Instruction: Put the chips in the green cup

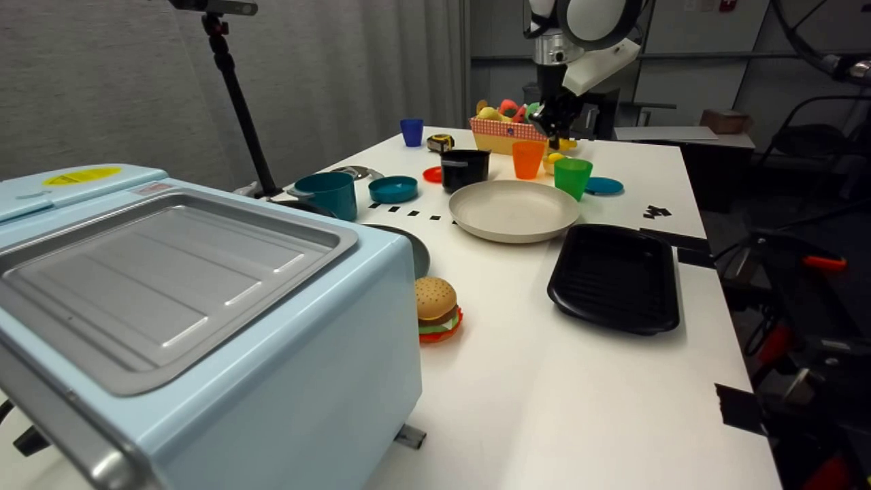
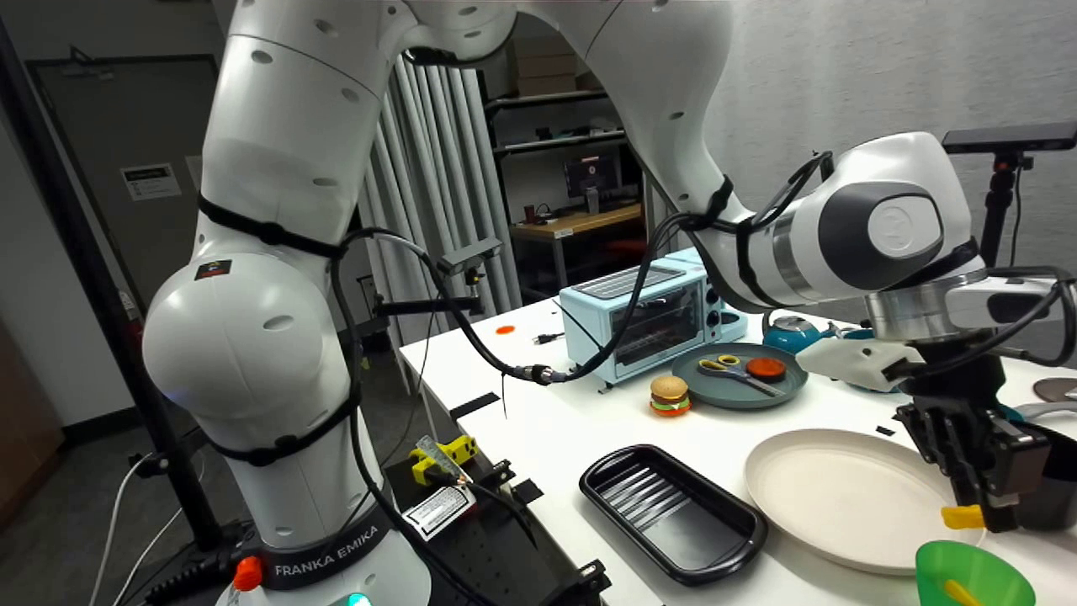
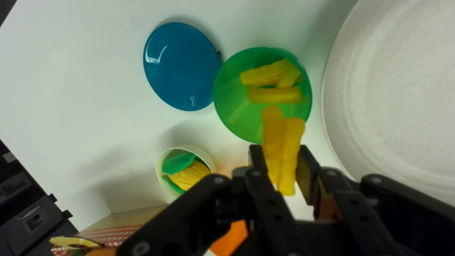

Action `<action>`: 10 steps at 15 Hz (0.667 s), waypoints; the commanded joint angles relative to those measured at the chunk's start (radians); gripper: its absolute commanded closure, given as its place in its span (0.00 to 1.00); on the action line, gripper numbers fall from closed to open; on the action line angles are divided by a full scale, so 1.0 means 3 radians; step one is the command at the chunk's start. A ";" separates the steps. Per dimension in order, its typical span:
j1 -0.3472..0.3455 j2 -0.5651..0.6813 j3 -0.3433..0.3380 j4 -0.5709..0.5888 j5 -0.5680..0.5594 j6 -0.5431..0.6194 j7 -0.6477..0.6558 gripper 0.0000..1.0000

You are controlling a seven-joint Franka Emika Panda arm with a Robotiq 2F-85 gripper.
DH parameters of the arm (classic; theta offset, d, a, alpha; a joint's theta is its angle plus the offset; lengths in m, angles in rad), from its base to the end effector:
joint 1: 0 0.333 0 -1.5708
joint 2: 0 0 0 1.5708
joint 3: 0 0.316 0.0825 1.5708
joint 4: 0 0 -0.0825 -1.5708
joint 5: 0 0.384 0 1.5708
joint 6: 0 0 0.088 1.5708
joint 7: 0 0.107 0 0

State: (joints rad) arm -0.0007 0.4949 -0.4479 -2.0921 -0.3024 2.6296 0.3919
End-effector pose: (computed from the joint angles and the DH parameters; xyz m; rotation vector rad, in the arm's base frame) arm 0.5383 -0.2478 0.2112 2.6816 -0.7189 0.0780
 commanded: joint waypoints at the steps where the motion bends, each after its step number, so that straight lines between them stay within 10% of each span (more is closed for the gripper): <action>1: -0.0011 -0.0111 -0.0069 -0.0137 -0.0177 0.0031 0.0015 0.93; 6: -0.0014 -0.0101 -0.0108 -0.0163 -0.0243 0.0007 0.0013 0.93; 7: -0.0012 -0.0100 -0.0111 -0.0169 -0.0256 0.0008 0.0015 0.49; 10: -0.0011 -0.0097 -0.0101 -0.0176 -0.0261 0.0004 0.0006 0.34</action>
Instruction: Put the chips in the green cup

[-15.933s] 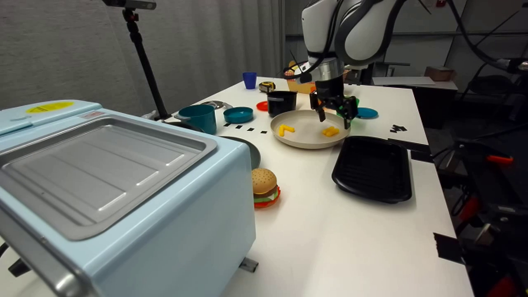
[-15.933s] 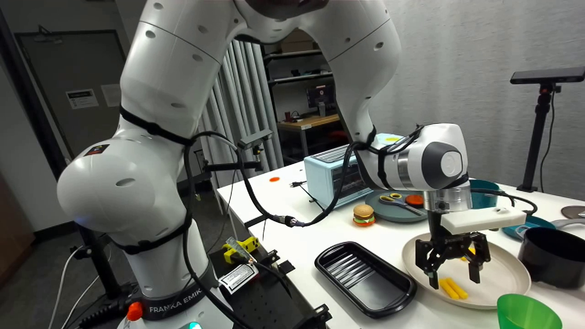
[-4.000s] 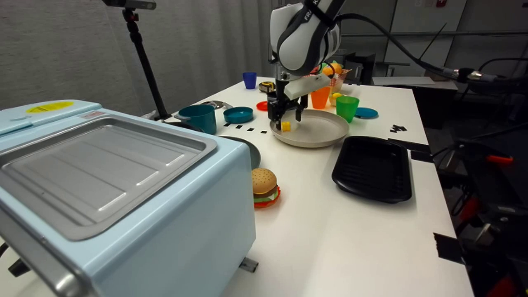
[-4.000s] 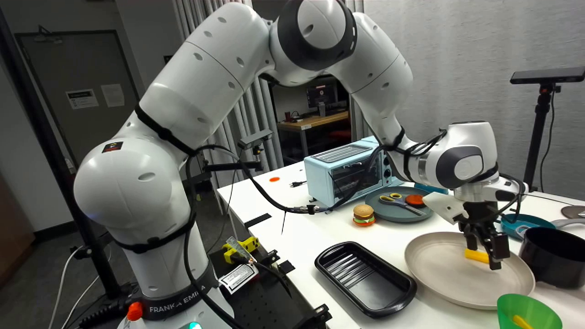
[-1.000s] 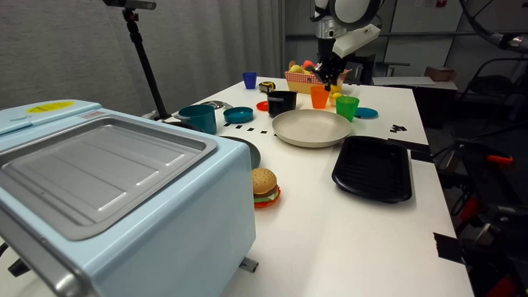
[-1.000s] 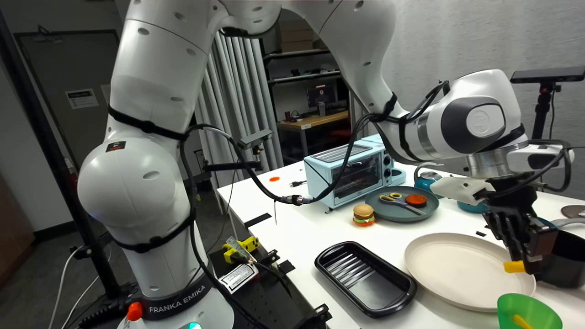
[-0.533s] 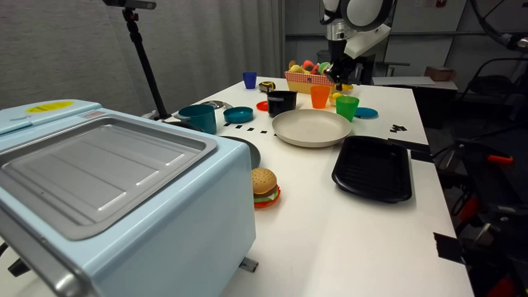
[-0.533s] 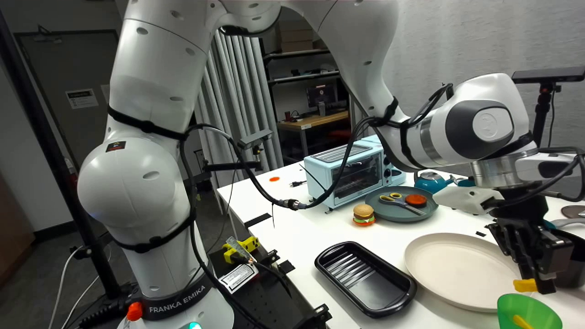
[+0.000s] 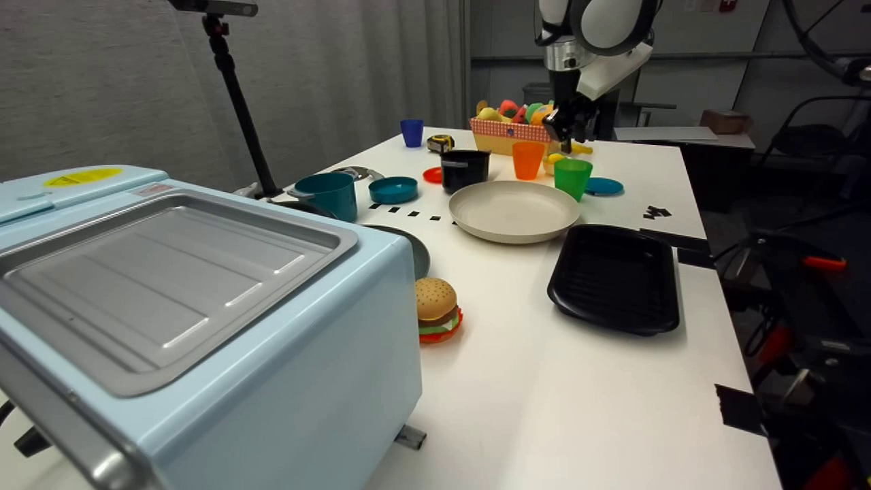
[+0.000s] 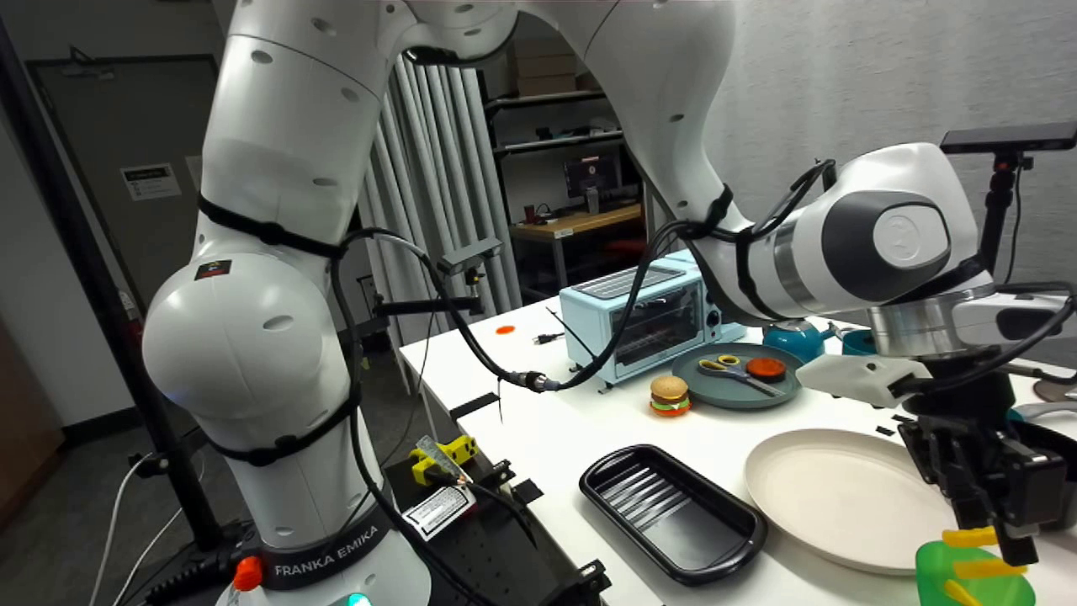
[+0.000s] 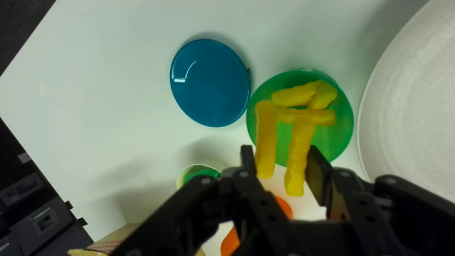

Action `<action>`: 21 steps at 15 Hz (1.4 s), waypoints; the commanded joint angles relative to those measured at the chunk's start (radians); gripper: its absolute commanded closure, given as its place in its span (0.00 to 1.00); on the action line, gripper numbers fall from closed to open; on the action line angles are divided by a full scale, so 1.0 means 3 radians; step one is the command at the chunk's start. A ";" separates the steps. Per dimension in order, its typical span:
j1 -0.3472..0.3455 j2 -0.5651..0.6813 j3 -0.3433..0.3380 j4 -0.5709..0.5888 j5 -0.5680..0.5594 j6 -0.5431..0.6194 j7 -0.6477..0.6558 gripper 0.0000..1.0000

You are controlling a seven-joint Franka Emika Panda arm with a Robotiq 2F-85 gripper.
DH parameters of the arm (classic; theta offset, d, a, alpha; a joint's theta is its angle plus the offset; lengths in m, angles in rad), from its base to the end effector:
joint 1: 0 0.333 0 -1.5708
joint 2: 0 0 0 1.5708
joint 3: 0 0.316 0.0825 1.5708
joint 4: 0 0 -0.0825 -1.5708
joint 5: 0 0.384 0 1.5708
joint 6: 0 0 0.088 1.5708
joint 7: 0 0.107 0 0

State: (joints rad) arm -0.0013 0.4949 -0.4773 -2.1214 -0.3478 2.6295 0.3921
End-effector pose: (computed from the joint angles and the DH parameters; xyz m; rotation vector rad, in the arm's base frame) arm 0.5206 -0.2603 0.2035 2.6552 -0.6951 0.0282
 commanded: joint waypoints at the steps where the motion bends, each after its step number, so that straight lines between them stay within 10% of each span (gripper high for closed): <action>1: -0.0006 -0.0096 -0.0001 -0.0081 -0.0113 0.0006 0.0005 0.27; 5: -0.0001 -0.0093 0.0009 -0.0087 -0.0116 0.0007 0.0003 0.00; 21: 0.0176 -0.0340 -0.0078 -0.0268 -0.0509 0.0298 0.0069 0.00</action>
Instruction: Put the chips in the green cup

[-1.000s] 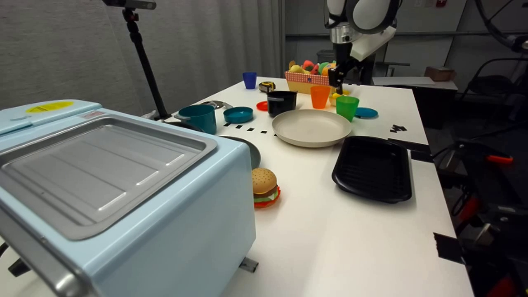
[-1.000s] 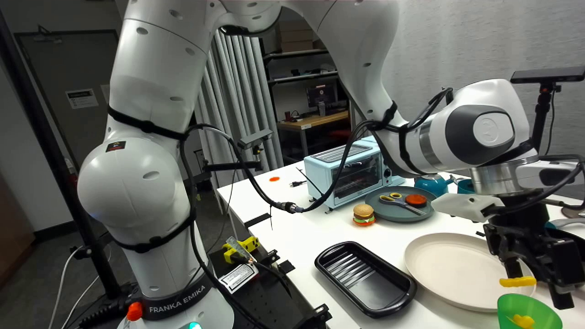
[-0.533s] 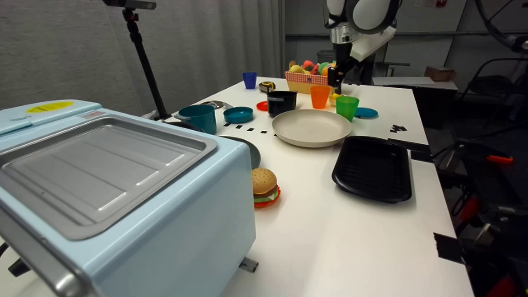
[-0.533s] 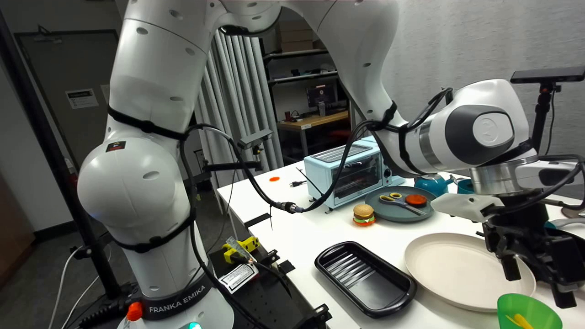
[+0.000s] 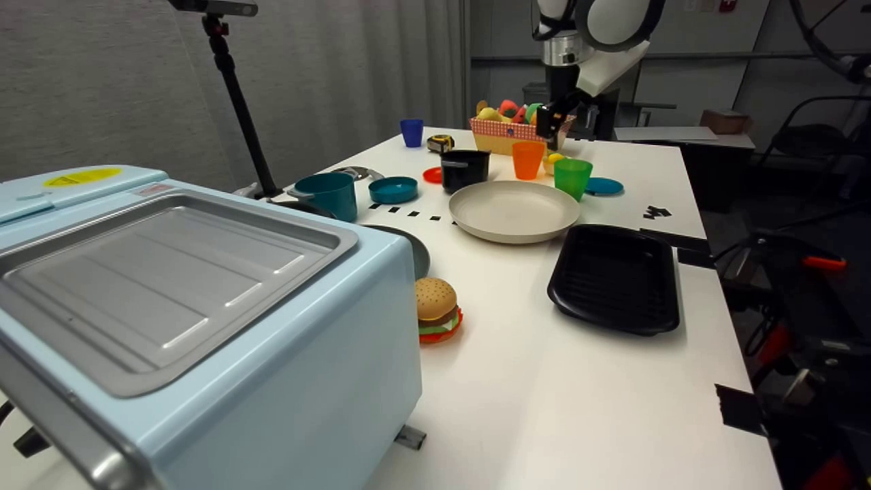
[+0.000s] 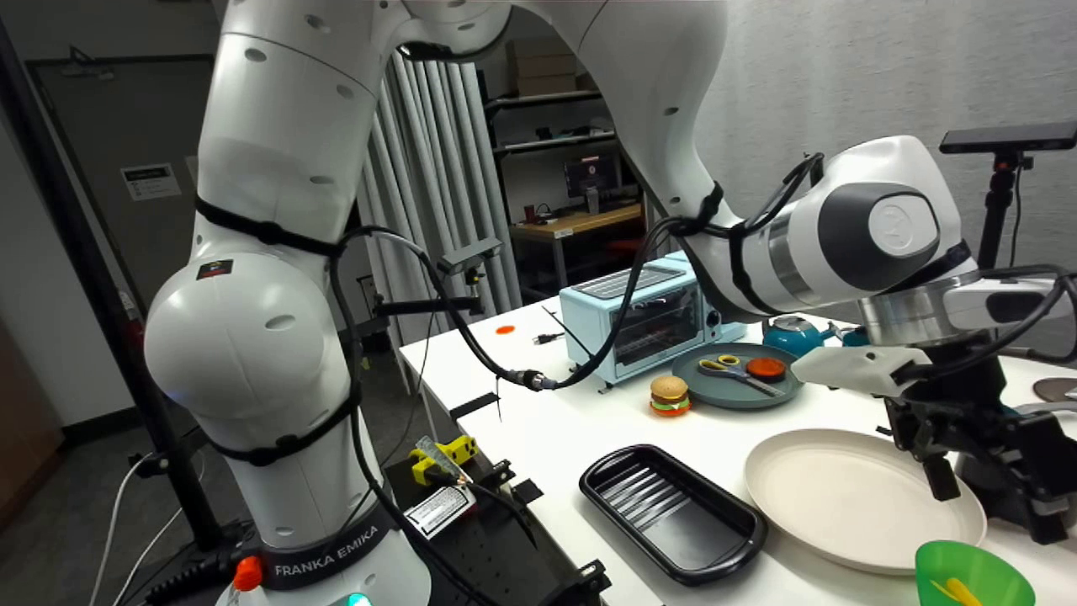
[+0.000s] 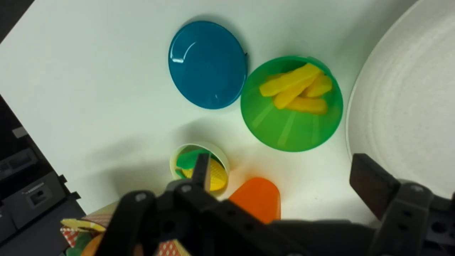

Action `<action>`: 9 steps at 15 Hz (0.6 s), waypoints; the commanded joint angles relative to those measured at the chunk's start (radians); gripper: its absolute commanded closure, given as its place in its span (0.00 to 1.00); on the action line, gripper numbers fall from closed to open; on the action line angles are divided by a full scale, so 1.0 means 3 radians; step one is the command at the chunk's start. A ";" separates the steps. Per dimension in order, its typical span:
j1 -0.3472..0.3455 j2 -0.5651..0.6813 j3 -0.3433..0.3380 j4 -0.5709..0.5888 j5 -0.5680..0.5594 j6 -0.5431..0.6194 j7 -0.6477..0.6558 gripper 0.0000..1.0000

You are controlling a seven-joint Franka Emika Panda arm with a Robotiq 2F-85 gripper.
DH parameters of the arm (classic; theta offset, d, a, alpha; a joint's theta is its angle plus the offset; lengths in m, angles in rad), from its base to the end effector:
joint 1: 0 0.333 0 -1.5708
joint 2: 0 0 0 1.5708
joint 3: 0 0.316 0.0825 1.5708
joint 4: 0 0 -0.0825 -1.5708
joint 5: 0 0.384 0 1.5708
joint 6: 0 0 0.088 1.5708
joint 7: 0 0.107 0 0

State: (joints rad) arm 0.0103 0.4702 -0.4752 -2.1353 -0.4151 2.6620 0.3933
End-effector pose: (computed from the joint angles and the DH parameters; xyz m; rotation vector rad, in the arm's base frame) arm 0.5257 -0.2495 0.2129 2.6602 -0.5932 0.0794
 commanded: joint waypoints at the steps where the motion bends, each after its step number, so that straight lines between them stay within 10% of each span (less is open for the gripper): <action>1: 0.0186 -0.0320 -0.0109 -0.0261 -0.0406 0.0261 0.0094 0.00; 9: 0.0248 -0.0830 -0.0064 -0.0486 -0.1224 0.0425 0.0389 0.00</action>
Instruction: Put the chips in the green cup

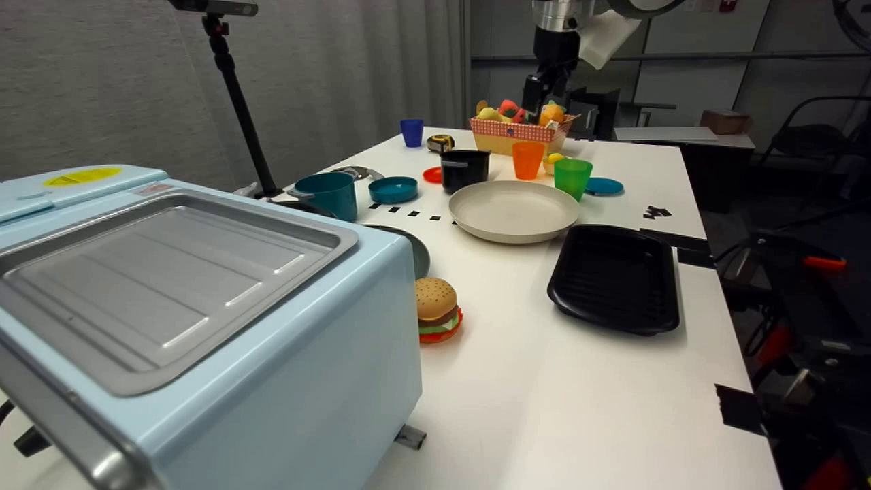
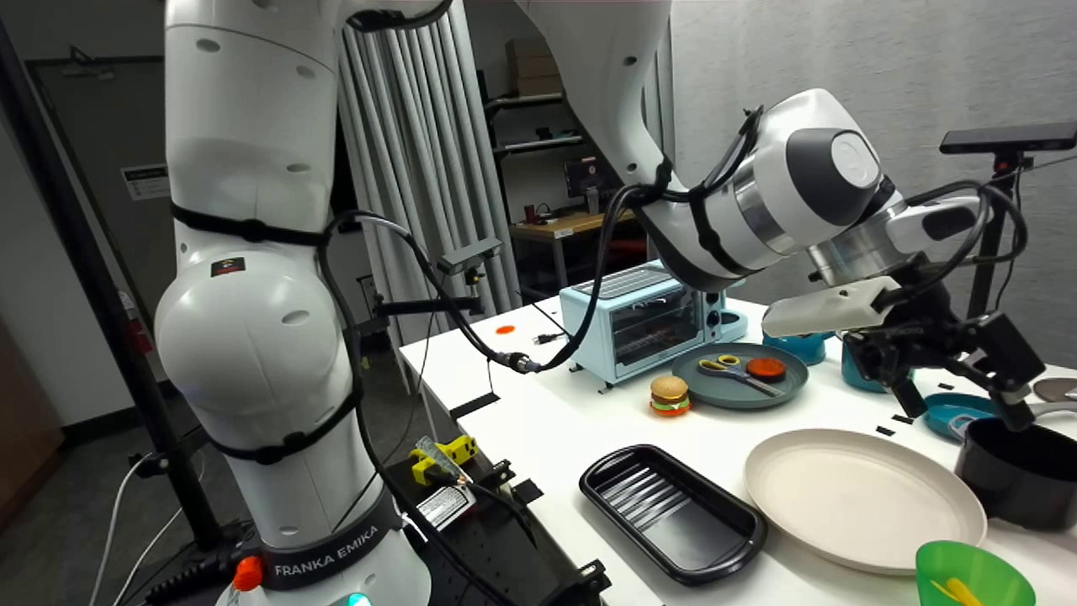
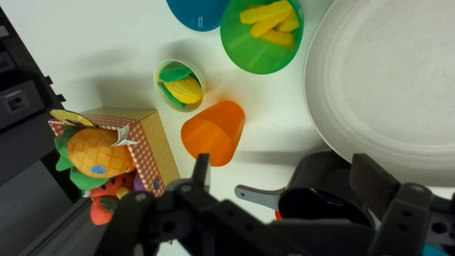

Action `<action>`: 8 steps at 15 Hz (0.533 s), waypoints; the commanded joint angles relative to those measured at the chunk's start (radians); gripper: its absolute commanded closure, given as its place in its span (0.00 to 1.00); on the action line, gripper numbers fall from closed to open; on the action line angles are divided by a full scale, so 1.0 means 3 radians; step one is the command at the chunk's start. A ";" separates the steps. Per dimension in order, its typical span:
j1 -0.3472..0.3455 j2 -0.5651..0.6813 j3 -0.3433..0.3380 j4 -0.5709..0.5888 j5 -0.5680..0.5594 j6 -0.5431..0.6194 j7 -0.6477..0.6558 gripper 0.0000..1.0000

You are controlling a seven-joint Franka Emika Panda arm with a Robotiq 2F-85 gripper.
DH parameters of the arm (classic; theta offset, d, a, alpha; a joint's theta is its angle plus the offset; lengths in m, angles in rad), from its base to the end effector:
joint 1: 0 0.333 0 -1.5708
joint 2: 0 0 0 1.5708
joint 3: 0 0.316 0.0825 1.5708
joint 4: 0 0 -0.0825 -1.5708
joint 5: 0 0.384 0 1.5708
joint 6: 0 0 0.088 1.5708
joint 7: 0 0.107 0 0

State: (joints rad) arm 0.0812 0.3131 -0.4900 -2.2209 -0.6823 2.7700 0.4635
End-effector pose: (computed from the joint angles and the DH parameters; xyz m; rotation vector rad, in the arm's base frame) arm 0.5324 -0.1985 0.2675 2.6516 -0.2919 0.3149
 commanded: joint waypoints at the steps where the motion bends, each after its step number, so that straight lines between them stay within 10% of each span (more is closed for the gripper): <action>1: -0.0130 -0.0081 0.0133 -0.0012 -0.0167 -0.0029 0.0071 0.00; 8: -0.0167 -0.0239 0.0174 -0.0111 -0.0292 -0.0032 0.0109 0.00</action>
State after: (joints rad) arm 0.0816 0.2469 -0.4884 -2.2584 -0.7498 2.7700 0.4851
